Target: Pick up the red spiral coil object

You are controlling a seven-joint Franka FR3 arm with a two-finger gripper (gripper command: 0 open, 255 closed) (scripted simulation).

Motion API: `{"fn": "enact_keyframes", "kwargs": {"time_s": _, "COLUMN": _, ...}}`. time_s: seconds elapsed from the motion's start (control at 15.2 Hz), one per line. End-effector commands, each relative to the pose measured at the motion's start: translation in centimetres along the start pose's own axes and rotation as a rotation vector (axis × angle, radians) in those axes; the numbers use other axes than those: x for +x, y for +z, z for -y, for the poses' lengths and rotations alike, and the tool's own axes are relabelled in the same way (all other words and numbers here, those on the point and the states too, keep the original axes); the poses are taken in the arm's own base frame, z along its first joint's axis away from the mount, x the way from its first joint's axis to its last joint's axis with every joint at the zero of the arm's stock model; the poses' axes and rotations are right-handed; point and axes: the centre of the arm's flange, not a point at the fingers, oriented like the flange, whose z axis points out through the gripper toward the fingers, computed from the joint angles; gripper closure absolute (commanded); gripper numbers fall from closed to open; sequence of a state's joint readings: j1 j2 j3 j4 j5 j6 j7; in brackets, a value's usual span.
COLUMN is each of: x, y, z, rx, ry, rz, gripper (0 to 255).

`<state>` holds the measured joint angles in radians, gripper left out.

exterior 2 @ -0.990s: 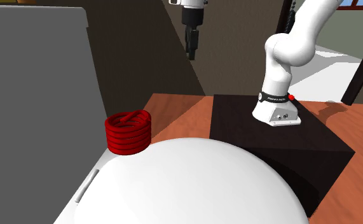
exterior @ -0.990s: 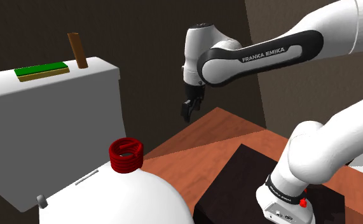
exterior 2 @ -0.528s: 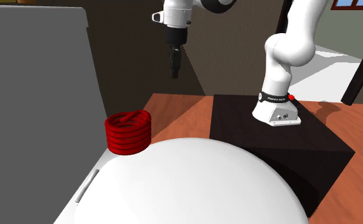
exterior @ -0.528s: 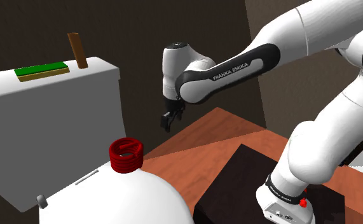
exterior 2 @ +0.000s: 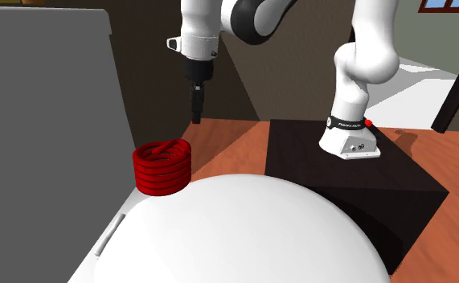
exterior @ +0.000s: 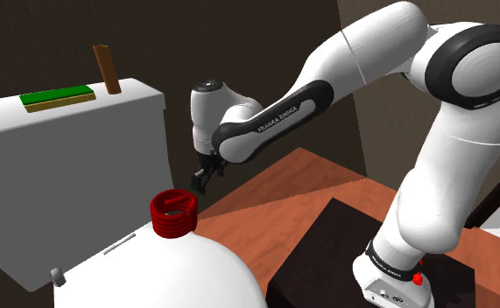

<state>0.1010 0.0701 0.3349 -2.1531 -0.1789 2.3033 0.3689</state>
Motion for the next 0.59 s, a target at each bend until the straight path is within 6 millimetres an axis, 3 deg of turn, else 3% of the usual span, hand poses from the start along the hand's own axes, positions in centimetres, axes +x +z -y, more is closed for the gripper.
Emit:
{"fn": "enact_keyframes", "kwargs": {"time_s": 0.0, "x": 1.8, "y": 1.5, "z": 1.7, "rx": 0.000, "ry": -0.001, "rz": -0.011, "gripper": 0}}
{"fn": "enact_keyframes", "kwargs": {"time_s": 0.26, "x": 5.0, "y": 4.2, "z": 4.6, "rx": -0.001, "ry": -0.004, "rz": -0.032, "gripper": 0}}
{"fn": "enact_keyframes", "kwargs": {"time_s": 0.53, "x": 4.9, "y": 5.8, "z": 4.8, "rx": -0.001, "ry": -0.004, "rz": -0.033, "gripper": 0}}
